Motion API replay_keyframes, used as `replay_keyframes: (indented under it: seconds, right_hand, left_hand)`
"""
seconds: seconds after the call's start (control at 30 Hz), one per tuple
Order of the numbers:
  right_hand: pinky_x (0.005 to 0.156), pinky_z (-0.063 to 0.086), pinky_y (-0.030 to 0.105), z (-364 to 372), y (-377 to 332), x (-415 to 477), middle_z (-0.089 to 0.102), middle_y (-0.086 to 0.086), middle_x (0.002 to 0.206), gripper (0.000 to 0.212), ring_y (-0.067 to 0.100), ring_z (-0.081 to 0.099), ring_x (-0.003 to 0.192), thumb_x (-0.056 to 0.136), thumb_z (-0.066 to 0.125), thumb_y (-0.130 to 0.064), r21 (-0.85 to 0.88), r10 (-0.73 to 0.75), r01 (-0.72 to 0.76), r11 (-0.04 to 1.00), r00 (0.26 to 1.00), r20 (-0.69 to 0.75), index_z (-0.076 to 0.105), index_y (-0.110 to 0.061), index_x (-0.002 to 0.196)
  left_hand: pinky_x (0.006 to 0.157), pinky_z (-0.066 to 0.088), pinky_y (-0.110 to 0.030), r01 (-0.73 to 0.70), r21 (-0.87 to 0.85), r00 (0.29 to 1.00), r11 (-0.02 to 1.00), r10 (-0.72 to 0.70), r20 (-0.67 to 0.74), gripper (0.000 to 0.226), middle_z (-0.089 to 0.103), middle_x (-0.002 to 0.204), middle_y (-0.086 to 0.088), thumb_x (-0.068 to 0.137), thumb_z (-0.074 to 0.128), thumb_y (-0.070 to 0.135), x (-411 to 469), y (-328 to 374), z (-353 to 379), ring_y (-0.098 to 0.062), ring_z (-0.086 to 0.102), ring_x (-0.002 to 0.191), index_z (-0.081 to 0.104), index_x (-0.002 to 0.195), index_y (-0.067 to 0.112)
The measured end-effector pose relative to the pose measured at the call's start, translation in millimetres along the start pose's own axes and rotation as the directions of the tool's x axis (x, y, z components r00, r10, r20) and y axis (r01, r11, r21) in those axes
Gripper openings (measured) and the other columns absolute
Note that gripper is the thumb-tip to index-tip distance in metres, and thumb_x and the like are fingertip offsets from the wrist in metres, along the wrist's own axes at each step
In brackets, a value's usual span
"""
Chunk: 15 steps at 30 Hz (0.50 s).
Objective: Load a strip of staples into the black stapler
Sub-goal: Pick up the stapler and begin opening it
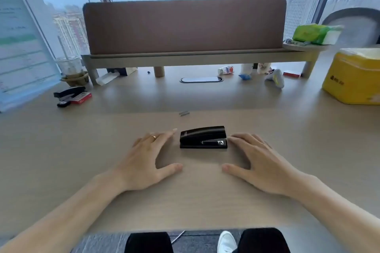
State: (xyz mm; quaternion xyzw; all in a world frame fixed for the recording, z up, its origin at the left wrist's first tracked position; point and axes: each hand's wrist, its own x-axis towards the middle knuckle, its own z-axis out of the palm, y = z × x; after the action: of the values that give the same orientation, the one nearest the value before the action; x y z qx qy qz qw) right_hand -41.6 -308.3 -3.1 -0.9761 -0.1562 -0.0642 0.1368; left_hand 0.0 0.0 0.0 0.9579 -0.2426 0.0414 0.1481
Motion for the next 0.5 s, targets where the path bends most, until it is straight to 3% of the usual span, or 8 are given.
replay_keyframes:
  seconds: [0.1,0.2,0.27,0.37,0.43,0.5]
  right_hand:
    - [0.118,0.039,0.037,2.6,1.6,20.6,0.058,-0.008,0.145,0.082,0.015,0.051,0.137,0.083,0.05,-0.076,0.099,0.032,-0.028,0.995,0.999,-0.04,0.055,-0.027,0.148]
    - [0.093,0.049,0.034,5.8,1.9,43.1,0.071,-0.002,0.111,0.045,0.021,0.065,0.108,0.086,0.067,-0.053,0.211,0.041,-0.024,0.977,0.996,-0.078,0.071,-0.022,0.119]
    - [0.078,0.044,0.03,6.3,3.8,51.0,0.072,-0.002,0.098,0.029,0.019,0.064,0.09,0.087,0.077,-0.037,0.279,0.051,-0.012,0.96,0.99,-0.133,0.072,-0.02,0.11]
    - [0.078,0.046,0.018,10.0,6.7,54.7,0.075,-0.01,0.104,0.055,0.006,0.064,0.079,0.083,0.083,-0.028,0.409,0.09,-0.023,0.912,0.986,-0.144,0.063,-0.027,0.135]
    - [0.079,0.047,0.013,14.1,9.7,55.7,0.075,-0.012,0.104,0.064,0.001,0.066,0.078,0.081,0.085,-0.026,0.454,0.091,-0.013,0.891,0.984,-0.15,0.058,-0.03,0.14]
    - [0.08,0.051,0.017,16.3,10.1,55.7,0.075,-0.011,0.103,0.064,0.005,0.069,0.08,0.081,0.083,-0.022,0.466,0.091,-0.004,0.885,0.982,-0.164,0.058,-0.029,0.139]
  left_hand:
    - [0.119,0.035,-0.038,-0.025,-0.133,0.996,0.991,0.014,-0.084,0.092,0.051,0.151,0.007,0.08,0.065,0.069,21.1,9.1,1.4,-0.014,0.047,0.14,0.032,0.159,0.034]
    - [0.111,0.038,-0.025,-0.073,-0.219,0.988,0.973,0.04,-0.151,0.078,0.06,0.142,0.007,0.085,0.078,0.05,46.1,34.4,2.5,-0.011,0.055,0.132,0.046,0.152,0.03]
    - [0.105,0.047,-0.027,-0.112,-0.253,0.981,0.961,0.066,-0.183,0.06,0.07,0.129,0.009,0.086,0.079,0.042,58.4,47.5,6.0,-0.011,0.064,0.12,0.059,0.14,0.029]
    - [0.089,0.056,-0.037,-0.11,-0.272,0.979,0.956,0.057,-0.196,0.033,0.077,0.108,0.012,0.088,0.075,0.043,67.6,58.6,15.0,-0.012,0.071,0.1,0.069,0.12,0.034]
    - [0.083,0.056,-0.038,-0.096,-0.209,0.964,0.973,0.039,-0.263,0.031,0.078,0.102,0.01,0.088,0.069,0.052,70.8,65.4,19.9,-0.016,0.072,0.095,0.068,0.114,0.035]
    - [0.081,0.055,-0.035,-0.103,-0.086,0.936,0.991,0.067,-0.347,0.035,0.078,0.101,0.008,0.088,0.064,0.059,73.8,76.3,22.4,-0.018,0.071,0.095,0.068,0.113,0.035]
